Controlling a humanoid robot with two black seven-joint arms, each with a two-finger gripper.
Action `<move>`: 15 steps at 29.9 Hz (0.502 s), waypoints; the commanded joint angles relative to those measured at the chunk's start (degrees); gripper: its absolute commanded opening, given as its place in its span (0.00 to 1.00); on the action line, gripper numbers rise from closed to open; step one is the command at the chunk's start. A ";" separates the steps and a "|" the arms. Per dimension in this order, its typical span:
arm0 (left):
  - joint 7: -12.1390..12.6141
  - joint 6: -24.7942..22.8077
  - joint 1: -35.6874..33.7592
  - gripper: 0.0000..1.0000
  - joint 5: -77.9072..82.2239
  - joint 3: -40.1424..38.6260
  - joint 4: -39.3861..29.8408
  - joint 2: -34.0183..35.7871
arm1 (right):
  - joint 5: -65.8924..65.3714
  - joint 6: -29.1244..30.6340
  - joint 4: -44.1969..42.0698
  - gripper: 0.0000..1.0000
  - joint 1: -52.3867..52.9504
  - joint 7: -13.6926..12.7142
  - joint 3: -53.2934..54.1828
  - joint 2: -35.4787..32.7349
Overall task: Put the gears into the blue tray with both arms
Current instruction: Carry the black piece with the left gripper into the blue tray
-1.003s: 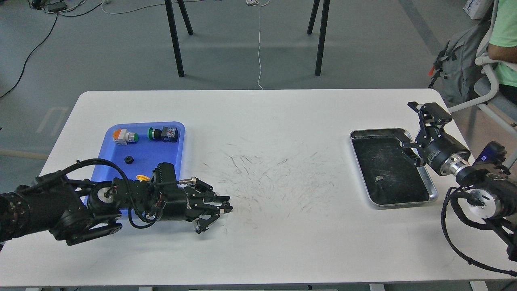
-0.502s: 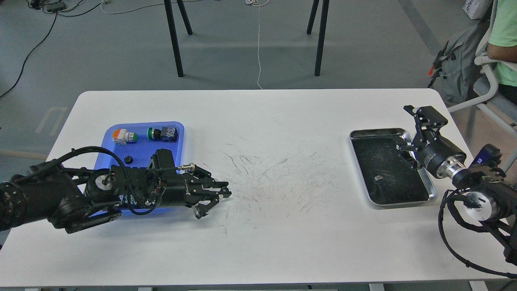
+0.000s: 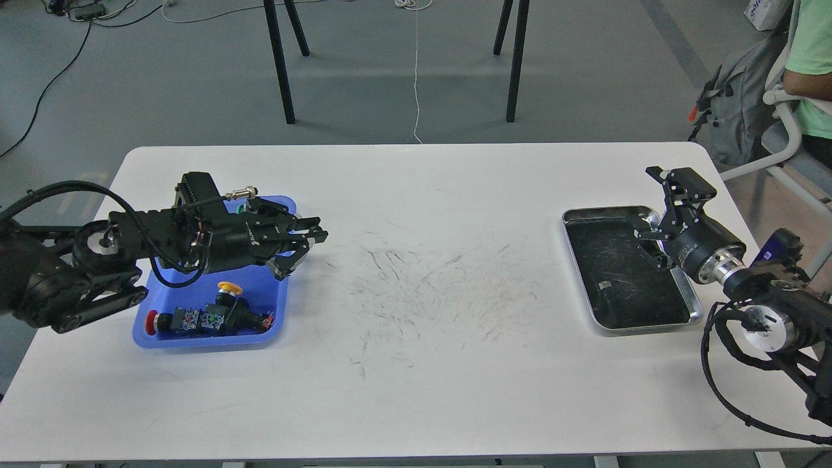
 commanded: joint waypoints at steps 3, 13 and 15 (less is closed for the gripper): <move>0.00 -0.17 1.41 0.17 -1.59 0.27 0.11 4.17 | 0.34 -0.52 0.23 0.94 0.42 0.00 2.06 0.09; 0.00 -0.17 6.42 0.17 -2.12 0.01 4.24 3.65 | 0.43 -0.43 1.28 0.94 1.91 1.05 8.48 0.79; 0.00 -0.17 6.86 0.18 -2.65 0.01 4.94 3.30 | 0.34 -0.43 2.42 0.94 1.82 1.23 8.84 0.70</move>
